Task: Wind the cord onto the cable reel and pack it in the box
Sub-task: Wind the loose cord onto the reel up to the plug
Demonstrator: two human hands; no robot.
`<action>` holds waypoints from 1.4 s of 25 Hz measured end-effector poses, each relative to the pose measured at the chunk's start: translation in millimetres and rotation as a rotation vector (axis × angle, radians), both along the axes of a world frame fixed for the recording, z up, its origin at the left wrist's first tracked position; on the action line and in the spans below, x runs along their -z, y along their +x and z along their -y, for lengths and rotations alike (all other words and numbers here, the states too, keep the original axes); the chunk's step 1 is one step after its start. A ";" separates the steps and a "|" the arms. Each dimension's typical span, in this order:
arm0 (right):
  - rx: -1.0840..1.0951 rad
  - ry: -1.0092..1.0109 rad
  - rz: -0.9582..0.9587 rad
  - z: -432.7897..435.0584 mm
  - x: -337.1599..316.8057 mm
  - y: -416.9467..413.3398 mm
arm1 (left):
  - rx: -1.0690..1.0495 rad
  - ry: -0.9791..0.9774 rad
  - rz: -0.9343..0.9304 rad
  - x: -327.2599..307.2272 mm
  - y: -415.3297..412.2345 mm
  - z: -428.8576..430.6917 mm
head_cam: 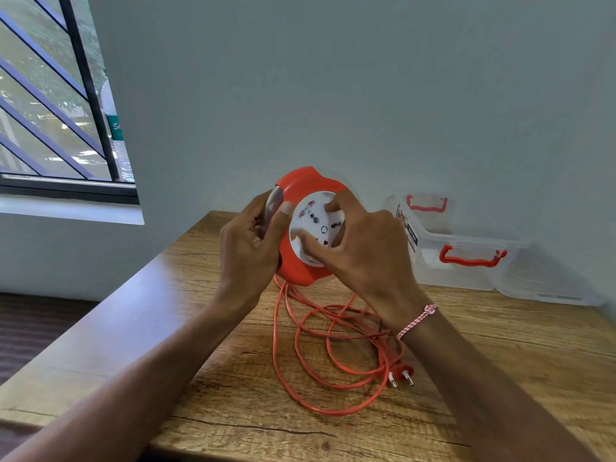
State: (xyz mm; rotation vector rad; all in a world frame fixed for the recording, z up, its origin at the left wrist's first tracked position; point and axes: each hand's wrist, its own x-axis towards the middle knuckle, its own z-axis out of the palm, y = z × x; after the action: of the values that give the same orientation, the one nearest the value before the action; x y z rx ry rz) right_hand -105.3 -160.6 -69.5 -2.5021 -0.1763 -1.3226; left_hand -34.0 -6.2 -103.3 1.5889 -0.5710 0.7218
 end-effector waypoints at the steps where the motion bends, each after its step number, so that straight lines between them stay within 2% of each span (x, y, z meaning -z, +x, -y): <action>1: -0.036 0.251 -0.062 -6.4 0.1 -0.4 | -0.004 0.004 0.015 0.4 -0.9 1.8; 3: -0.195 0.787 -0.242 -14.3 -3.7 -1.5 | -0.011 0.003 0.033 2.1 -1.4 3.6; 4: -0.262 0.937 -0.297 -14.9 -5.9 -2.3 | -0.015 -0.005 0.034 2.3 -0.6 3.2; 5: -0.274 0.923 -0.303 -14.2 -8.0 -3.6 | -0.020 -0.011 0.028 2.5 1.2 2.0; 6: -0.212 0.764 -0.259 -10.4 -7.5 -2.6 | -0.026 -0.017 0.016 2.4 2.9 0.4; 8: -0.040 0.313 -0.086 2.3 -5.8 0.1 | -0.028 -0.050 -0.009 -0.6 3.7 -2.4; 9: -0.026 0.115 -0.013 7.9 -6.2 1.0 | -0.031 -0.069 -0.018 -2.1 3.7 -3.6; 11: -0.073 -0.191 -0.004 19.5 -7.2 3.2 | -0.037 -0.088 -0.035 -3.6 3.6 -5.1; 13: -0.082 -0.401 -0.060 27.3 -9.3 3.7 | -0.037 -0.087 -0.040 -3.9 4.3 -6.9; 16: -0.032 -0.546 -0.038 30.3 -8.0 4.0 | -0.029 -0.057 -0.028 -4.2 3.0 -6.7; 20: 0.013 -0.503 0.069 18.9 -2.6 2.1 | -0.024 -0.025 -0.018 -2.1 0.9 -4.8; 22: 0.043 -0.414 0.063 14.3 -1.8 1.4 | -0.014 -0.028 -0.016 -0.9 0.7 -3.5; 24: 0.039 -0.181 0.038 7.6 -1.6 0.9 | -0.029 -0.007 0.012 -0.1 -0.5 -1.4; 26: -0.038 0.175 -0.043 -2.8 -0.3 0.0 | -0.023 0.014 0.033 1.0 -2.0 0.8; 29: -0.278 0.861 -0.307 -11.2 -3.1 -1.2 | -0.031 0.015 0.047 1.5 -2.2 0.7; 30: -0.331 0.963 -0.335 -10.6 -4.8 -1.3 | -0.045 0.013 0.043 1.2 -0.6 -0.1; 31: -0.327 0.917 -0.304 -8.1 -5.1 -0.7 | -0.049 0.002 0.031 -0.1 -0.2 -0.7; 32: -0.262 0.745 -0.228 -3.3 -4.2 1.3 | -0.046 -0.020 0.016 -2.2 -0.6 -1.5; 35: -0.109 0.089 -0.016 10.6 -3.7 3.8 | -0.065 -0.072 -0.013 -6.9 -1.8 -4.3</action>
State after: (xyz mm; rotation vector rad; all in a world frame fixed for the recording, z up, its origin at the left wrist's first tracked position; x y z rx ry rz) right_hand -101.5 -171.1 -65.8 -2.3929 -0.2410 -1.2399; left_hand -35.8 -1.8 -96.4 1.5499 -0.4804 0.7724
